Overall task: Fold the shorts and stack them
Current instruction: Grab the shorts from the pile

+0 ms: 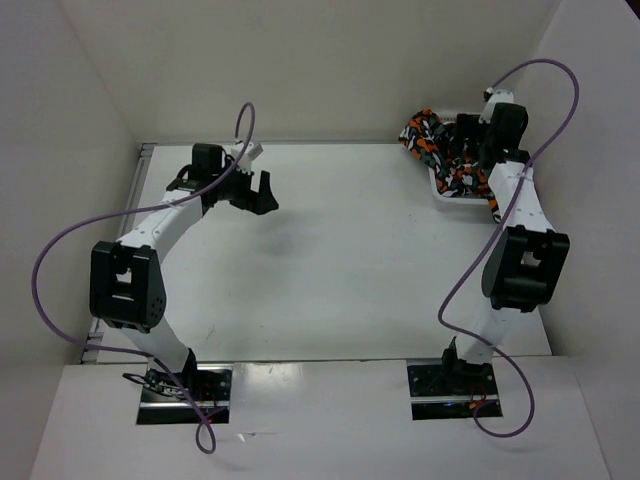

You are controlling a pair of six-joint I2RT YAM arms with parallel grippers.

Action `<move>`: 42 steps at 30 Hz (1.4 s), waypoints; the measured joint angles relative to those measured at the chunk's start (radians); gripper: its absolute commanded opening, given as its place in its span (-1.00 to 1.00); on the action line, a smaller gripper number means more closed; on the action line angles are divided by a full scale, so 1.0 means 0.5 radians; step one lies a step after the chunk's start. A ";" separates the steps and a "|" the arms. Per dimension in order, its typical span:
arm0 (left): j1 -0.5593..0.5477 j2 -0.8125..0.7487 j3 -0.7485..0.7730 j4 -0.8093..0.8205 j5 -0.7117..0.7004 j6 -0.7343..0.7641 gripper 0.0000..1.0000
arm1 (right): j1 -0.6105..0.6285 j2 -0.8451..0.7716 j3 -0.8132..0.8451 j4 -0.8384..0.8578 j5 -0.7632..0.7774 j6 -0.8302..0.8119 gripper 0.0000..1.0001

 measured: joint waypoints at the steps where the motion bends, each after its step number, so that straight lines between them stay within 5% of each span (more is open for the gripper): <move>1: -0.032 0.017 0.000 -0.034 -0.007 0.001 1.00 | -0.026 0.053 0.000 -0.084 0.055 0.043 0.98; 17: -0.137 0.022 0.006 -0.131 -0.005 0.002 1.00 | -0.103 0.600 0.171 -0.350 0.365 0.170 0.94; 20: -0.137 0.021 0.005 -0.142 -0.022 0.002 1.00 | -0.105 0.617 0.167 -0.359 0.397 0.172 0.37; 21: -0.137 0.020 0.005 -0.144 -0.027 0.002 1.00 | -0.108 0.617 0.167 -0.356 0.404 0.177 -0.08; 22: -0.137 0.018 0.005 -0.144 -0.028 0.002 1.00 | -0.112 0.617 0.167 -0.352 0.410 0.171 -0.32; 25: -0.137 0.008 0.002 -0.145 -0.036 0.002 1.00 | -0.114 0.617 0.168 -0.349 0.422 0.204 -0.93; 26: -0.137 0.000 0.000 -0.149 -0.038 0.002 1.00 | -0.115 0.617 0.172 -0.349 0.427 0.204 -1.00; 36: -0.137 -0.137 -0.007 -0.204 -0.140 0.002 1.00 | 0.096 0.391 0.577 -0.401 0.449 0.199 -1.00; 42: -0.137 -0.433 -0.007 -0.217 -0.255 0.002 1.00 | 0.549 0.132 1.362 -0.477 0.449 0.333 -1.00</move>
